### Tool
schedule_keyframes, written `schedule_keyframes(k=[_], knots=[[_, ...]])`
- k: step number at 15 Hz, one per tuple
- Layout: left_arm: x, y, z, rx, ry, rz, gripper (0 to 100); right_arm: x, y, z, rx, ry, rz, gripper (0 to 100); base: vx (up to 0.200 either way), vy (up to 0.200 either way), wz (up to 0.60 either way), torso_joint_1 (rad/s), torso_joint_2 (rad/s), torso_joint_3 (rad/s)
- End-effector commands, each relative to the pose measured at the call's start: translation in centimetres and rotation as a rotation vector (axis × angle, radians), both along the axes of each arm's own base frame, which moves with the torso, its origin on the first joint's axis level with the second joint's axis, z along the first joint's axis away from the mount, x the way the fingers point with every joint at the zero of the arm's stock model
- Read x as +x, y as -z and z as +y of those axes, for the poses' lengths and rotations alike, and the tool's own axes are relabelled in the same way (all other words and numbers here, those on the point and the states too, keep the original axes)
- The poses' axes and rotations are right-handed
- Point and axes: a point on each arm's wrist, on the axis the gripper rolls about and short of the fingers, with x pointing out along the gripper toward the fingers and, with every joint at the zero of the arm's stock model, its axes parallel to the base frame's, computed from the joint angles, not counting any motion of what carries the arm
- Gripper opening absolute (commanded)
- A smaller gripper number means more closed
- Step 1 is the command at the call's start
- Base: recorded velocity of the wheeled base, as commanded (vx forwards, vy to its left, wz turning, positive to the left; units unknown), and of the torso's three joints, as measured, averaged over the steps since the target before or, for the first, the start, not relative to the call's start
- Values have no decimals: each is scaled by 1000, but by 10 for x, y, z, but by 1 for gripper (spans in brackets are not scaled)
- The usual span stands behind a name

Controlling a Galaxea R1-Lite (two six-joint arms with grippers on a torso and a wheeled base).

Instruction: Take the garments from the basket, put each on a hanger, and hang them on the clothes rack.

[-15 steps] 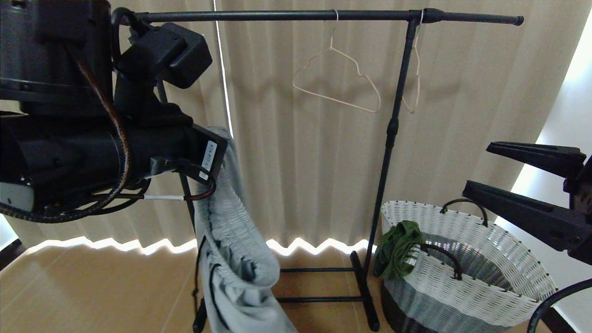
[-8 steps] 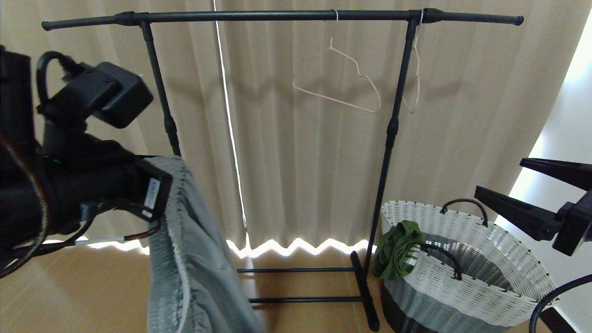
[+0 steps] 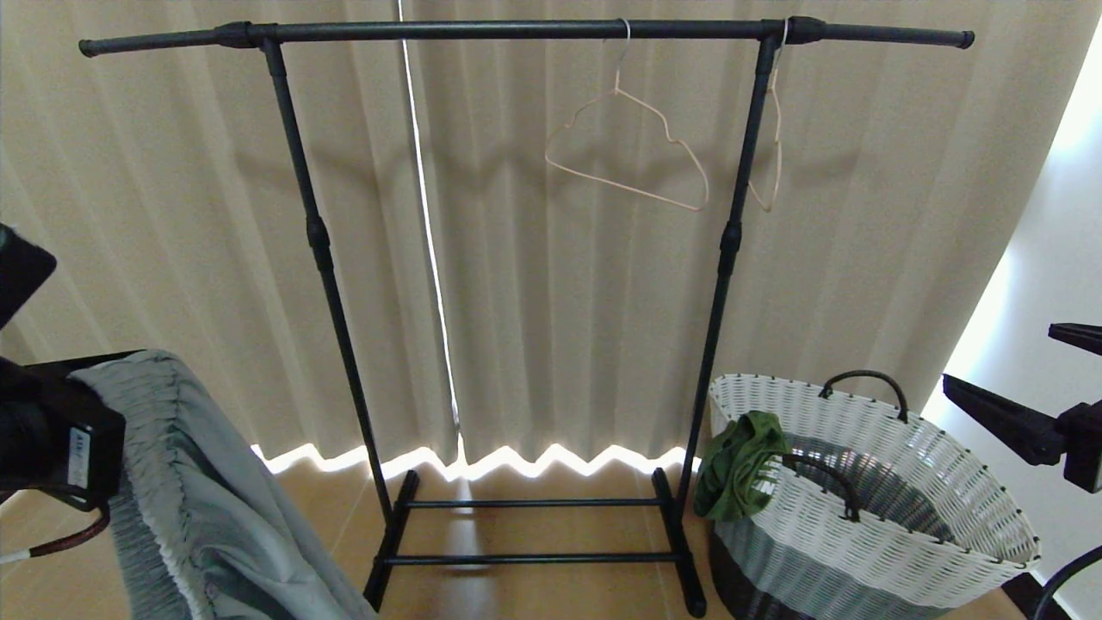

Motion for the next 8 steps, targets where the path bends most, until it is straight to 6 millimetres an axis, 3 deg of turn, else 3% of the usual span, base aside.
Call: schedule_keyframes(k=[1, 8], knots=[[-5, -1, 3, -9, -10, -20, 0, -5, 2, -2, -21, 14, -7, 100, 0, 0, 0, 0, 0, 0], [-10, 18, 10, -23, -48, -63, 0, -14, 16, -9, -90, 142, 19, 100, 0, 0, 0, 0, 0, 0]])
